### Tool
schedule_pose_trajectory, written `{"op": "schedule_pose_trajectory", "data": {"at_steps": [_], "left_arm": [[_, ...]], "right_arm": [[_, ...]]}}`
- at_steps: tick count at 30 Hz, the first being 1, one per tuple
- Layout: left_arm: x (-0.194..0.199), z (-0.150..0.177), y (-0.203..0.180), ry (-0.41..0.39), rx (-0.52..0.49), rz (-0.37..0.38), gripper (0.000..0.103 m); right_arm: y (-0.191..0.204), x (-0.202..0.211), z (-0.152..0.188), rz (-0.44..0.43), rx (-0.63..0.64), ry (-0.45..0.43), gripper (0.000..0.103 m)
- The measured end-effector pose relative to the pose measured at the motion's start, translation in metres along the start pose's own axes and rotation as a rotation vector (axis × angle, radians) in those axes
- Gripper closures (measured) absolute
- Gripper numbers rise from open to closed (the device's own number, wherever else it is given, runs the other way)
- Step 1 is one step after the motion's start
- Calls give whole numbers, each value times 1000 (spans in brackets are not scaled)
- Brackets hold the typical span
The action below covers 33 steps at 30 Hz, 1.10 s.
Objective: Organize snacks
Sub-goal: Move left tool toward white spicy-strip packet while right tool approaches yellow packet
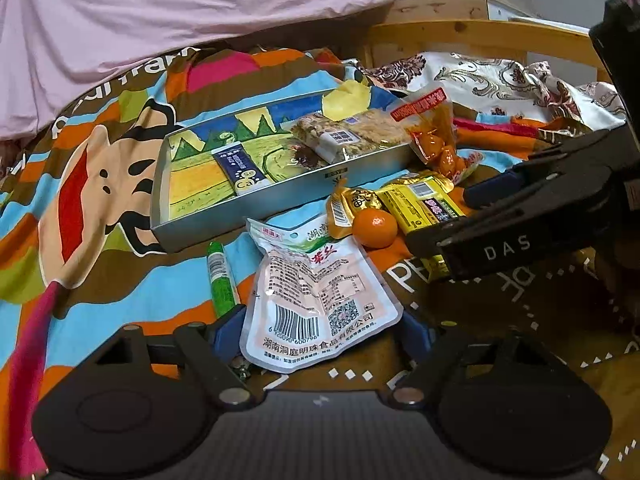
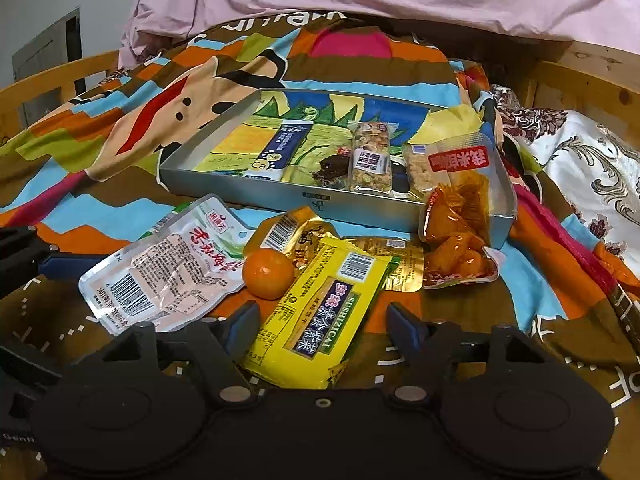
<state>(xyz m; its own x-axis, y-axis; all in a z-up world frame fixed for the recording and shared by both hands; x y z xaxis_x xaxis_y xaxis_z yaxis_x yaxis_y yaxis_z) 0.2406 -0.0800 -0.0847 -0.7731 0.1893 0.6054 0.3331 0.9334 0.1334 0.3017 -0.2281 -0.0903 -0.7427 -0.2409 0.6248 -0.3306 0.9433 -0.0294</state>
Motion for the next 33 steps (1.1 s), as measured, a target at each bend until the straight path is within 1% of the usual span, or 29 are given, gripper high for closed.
{"op": "schedule_pose_trajectory", "data": {"at_steps": [6, 7, 8, 12, 19, 24, 25, 26, 27, 28, 30, 32, 33], "left_arm": [[0, 0, 0, -6, 9, -4, 22], [0, 0, 0, -6, 11, -5, 24], [0, 0, -1, -7, 10, -6, 24], [2, -1, -2, -3, 16, -9, 30], [14, 3, 5, 35, 112, 3, 37], [22, 9, 11, 53, 192, 6, 39], [22, 9, 12, 53, 193, 10, 39], [22, 9, 11, 50, 189, 8, 38], [23, 7, 10, 44, 186, 2, 32], [24, 7, 10, 37, 191, -3, 23], [28, 3, 9, 17, 207, 0, 13], [31, -2, 7, 7, 216, 22, 11], [31, -6, 8, 2, 221, 36, 8]], "right_arm": [[1, -6, 4, -24, -7, 6, 33], [2, -6, 4, -24, -5, 8, 35], [2, -5, 3, -26, -6, 10, 39], [0, 0, 4, -30, -39, 38, 42], [0, 21, 13, -66, -86, 94, 43], [0, 34, 20, -78, -91, 109, 42], [0, 33, 20, -80, -94, 108, 42], [-1, 32, 20, -81, -99, 107, 42], [-2, 31, 20, -81, -103, 107, 42], [-3, 30, 19, -80, -105, 106, 42], [-5, 28, 17, -77, -108, 102, 42], [-6, 26, 15, -75, -104, 102, 42], [-6, 25, 14, -73, -94, 104, 42]]}}
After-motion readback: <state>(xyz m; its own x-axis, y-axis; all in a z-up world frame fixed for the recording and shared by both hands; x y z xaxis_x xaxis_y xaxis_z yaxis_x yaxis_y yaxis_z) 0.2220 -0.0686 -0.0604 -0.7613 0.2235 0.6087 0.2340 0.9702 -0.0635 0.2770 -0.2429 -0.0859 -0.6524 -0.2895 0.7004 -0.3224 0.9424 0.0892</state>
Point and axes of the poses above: each gripper's, at about its wrist camera, not at the fingertips, and x roughly against the way its jaws point, y to its left, z to its underside, the point moved 2 cm from there along -x, roughly the way its jaws point, and after that the axes turned 2 degrees about x, right-handed, at the moved point
